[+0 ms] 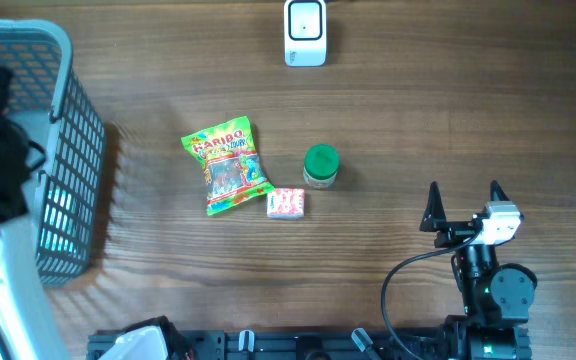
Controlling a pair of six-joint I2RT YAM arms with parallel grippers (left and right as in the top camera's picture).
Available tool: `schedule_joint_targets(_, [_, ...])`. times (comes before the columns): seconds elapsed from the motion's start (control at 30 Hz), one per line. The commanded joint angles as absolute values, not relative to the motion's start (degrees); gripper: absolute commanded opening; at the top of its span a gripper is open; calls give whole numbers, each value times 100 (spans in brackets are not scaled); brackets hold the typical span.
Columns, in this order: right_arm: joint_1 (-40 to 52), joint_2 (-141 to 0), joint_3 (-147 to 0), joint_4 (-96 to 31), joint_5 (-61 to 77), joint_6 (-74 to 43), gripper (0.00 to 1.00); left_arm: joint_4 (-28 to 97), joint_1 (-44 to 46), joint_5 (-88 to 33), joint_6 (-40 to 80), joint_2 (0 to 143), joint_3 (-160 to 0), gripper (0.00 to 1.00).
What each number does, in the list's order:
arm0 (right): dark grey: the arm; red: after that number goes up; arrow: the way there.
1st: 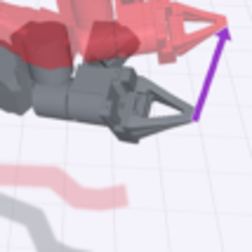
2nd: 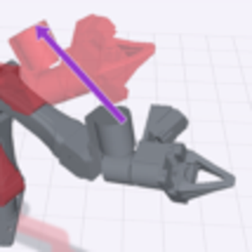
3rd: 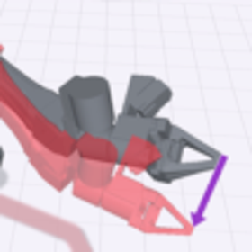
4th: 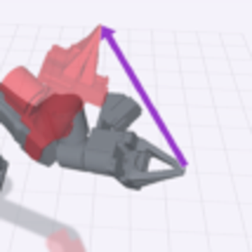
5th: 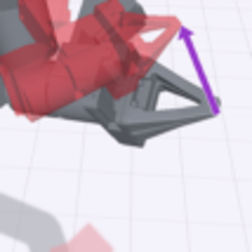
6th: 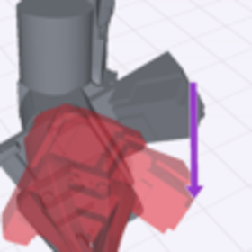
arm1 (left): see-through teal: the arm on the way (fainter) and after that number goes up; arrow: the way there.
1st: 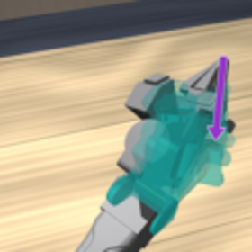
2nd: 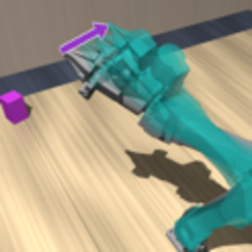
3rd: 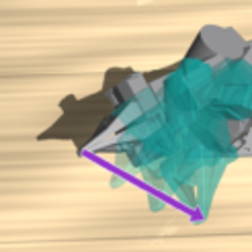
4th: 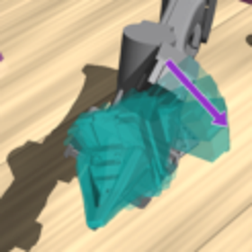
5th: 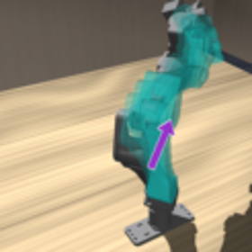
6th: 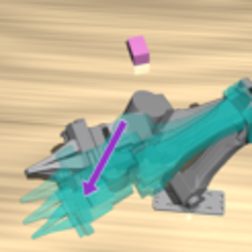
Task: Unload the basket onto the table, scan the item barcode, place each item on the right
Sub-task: 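Reach into the basket and grasp the mint-green wipes pack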
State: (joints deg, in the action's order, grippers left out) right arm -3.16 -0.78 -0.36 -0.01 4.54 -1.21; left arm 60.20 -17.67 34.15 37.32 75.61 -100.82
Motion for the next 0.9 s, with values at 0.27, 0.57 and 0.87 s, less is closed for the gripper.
schedule_joint_targets(0.27, [-325, -43, -30, 14, 495, -161, 100, 7116, -3889, 685, 4821, 10796, -10036, 100])
schedule_joint_targets(0.57, [-325, -43, -30, 14, 493, -158, 100, 7723, -3503, 668, 5664, 12143, -10014, 100])
schedule_joint_targets(0.87, [-325, -43, -30, 14, 493, -158, 100, 7745, -3505, 1164, 5594, 12798, -9922, 100])
